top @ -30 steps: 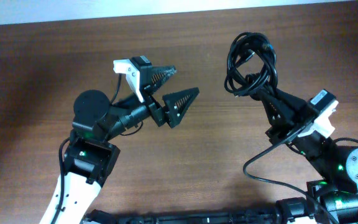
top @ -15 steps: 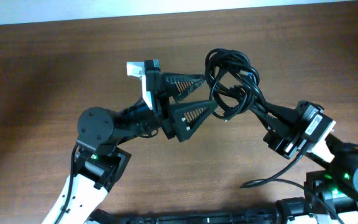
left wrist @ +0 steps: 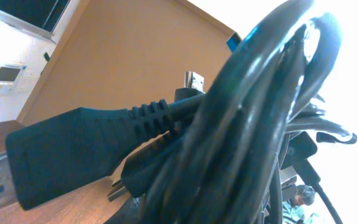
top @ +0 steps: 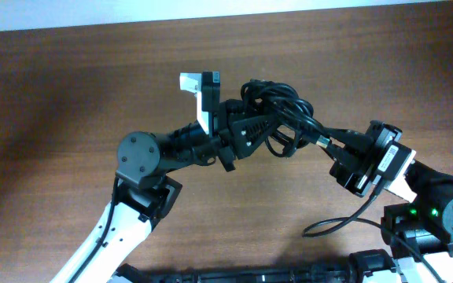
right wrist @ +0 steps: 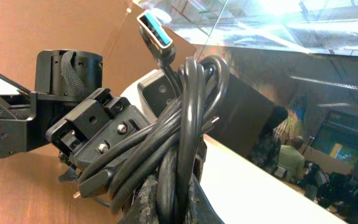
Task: Untangle cables
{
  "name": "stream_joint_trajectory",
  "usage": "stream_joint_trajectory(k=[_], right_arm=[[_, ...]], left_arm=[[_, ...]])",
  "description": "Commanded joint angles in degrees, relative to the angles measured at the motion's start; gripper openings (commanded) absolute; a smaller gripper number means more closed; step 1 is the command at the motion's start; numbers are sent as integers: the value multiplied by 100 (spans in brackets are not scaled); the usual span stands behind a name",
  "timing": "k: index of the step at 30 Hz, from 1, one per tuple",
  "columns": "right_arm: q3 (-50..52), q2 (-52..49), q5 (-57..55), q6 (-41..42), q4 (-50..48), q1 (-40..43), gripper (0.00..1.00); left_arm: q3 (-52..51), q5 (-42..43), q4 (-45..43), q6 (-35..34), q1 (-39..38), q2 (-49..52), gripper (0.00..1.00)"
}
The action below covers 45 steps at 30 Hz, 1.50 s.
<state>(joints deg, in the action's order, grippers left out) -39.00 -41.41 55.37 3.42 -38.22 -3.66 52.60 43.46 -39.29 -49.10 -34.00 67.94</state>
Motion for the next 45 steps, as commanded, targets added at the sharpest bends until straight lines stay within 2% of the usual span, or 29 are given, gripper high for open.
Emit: stream_joint_trajectory(k=[1,5,11,14,15,16,17,19,23,25,26,28,31,35,37,40,42,43,44,45], right_arm=[[-107,15,-55,7,236,31,4],[-109,15,-909,308,1451,37,4],[-109,15,-1104,308,2872,37,4],[-109,17,-1060,448,3191,35,4],[-109,17,-1029,588,3209,35,9],[-109,17,-800,599,3237,35,19],[-109,17,-780,599,3353,35,41],[-109,17,-804,590,3663,37,59],[-109,24,-1165,597,3794,35,70],[-131,26,-1626,590,3985,35,76],[-144,31,-1821,588,4022,35,80],[-203,74,-2323,348,4135,35,91],[-619,120,-2896,-142,4618,35,98],[-1458,120,-3335,-979,5801,31,100],[-1589,120,-3265,-1049,5967,31,99],[-1609,120,-1766,-1049,5792,31,99],[-1609,120,-1480,-1049,5608,31,97],[-1609,120,-1480,-1049,5578,31,91],[-1609,120,-1349,-1051,5576,31,80],[-1609,120,-1314,-1051,5574,31,72]], left_arm=[[59,22,-79,31,-72,-2,0],[59,-39,-74,31,503,-2,0],[59,-496,236,74,1189,-2,0],[59,-492,538,708,1222,-2,0],[59,-490,557,815,1222,-2,0],[59,-492,551,1001,1222,-2,0],[59,-492,551,1169,1222,-2,0],[59,-490,553,1303,1296,-2,0],[59,-72,555,1996,1534,-2,0],[59,584,555,2894,1569,-2,0],[59,715,557,3108,1569,-2,0],[59,901,555,3233,1569,-2,0],[59,1080,555,3600,1569,-2,0],[59,1082,555,3851,1567,-2,0],[59,1082,555,3851,1563,-2,0],[59,1126,553,3851,1399,-2,0],[59,1126,551,3851,1217,-2,0],[59,1126,551,3851,1145,-2,0],[59,1126,551,3851,1062,-2,0],[59,1123,551,3851,992,-2,0]])
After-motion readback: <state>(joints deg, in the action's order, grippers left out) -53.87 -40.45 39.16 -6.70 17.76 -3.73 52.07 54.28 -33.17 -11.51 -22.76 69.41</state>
